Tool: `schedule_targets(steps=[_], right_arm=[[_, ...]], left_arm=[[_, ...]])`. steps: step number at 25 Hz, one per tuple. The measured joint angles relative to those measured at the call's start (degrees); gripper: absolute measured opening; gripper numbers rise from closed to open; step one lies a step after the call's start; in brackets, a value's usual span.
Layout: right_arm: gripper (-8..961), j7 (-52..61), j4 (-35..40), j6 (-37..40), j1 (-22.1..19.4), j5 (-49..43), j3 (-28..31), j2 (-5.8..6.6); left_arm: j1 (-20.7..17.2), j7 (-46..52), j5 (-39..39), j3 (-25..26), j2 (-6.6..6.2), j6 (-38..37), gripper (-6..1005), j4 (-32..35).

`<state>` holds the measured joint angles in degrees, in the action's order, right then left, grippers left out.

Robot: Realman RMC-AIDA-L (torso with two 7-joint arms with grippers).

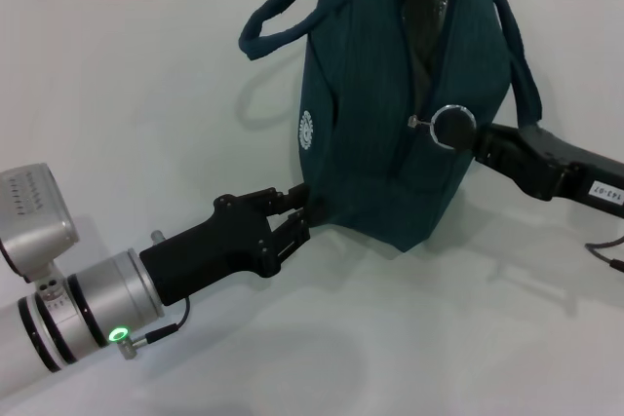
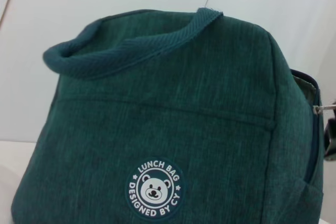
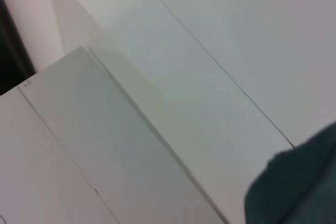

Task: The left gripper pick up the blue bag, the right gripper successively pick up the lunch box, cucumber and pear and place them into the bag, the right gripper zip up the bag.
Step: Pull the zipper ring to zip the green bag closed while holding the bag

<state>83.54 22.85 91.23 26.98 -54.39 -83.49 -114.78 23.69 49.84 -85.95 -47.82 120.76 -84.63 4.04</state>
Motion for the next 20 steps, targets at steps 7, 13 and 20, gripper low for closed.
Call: schedule_targets(steps=[7, 13, 20], right_arm=[[8, -0.7, 3.1, -1.3, 0.6, -0.2, 1.1, 0.08], [8, -0.8, 4.1, -4.1, 2.5, -1.3, 1.4, 0.08], [8, -0.8, 5.8, -4.1, 3.3, -1.2, 1.5, 0.08]], left_arm=[[0.2, -0.7, 0.0, -0.1, 0.0, 0.1, 250, 0.0], [-0.2, -3.1, 0.0, -0.2, 0.0, 0.2, 249, 0.0], [-0.3, -6.6, -0.4, -0.3, 0.0, 0.2, 249, -1.3]])
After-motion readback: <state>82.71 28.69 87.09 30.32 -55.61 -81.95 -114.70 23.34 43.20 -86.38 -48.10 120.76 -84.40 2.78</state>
